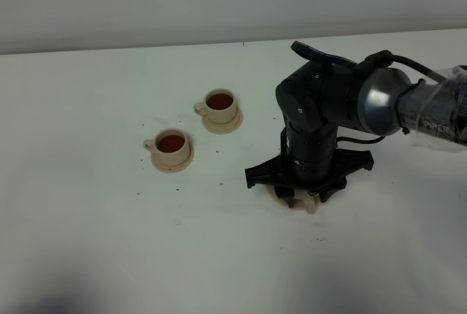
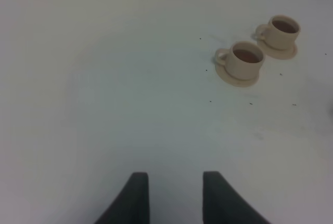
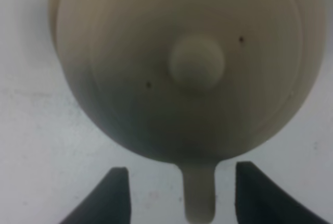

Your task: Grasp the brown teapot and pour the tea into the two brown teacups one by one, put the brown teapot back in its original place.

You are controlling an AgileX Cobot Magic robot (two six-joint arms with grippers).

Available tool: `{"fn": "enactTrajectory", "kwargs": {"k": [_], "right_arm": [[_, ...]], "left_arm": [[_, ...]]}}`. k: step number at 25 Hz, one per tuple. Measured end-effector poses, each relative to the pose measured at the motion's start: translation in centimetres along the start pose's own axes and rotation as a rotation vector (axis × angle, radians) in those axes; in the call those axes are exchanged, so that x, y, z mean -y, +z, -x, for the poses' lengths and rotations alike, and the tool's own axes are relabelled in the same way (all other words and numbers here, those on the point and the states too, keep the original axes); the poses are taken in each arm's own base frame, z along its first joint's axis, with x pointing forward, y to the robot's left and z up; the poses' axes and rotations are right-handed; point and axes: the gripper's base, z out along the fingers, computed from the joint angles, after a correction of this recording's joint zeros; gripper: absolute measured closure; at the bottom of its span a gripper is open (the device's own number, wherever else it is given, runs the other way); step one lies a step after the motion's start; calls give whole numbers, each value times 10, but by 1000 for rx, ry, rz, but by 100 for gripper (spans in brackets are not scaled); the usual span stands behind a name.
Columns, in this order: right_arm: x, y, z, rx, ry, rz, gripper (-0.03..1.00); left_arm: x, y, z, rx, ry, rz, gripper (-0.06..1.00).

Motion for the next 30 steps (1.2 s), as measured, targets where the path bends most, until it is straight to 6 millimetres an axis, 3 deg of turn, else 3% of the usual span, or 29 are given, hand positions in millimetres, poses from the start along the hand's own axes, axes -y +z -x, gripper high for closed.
{"fn": "enactTrajectory", "kwargs": {"k": [7,17,22,30], "right_arm": [[-4,-12,7,-12,-3,-5,50],[-3,-53,24,33,-120,-59,50],[29,-80,35,81,-152,-36,50],[117,-105,58,121,-83,-8,50]], "left_arm": [[0,0,0,0,0,0,67],[0,0,0,0,0,0,67],[0,0,0,0,0,0,67],[0,0,0,0,0,0,67]]}}
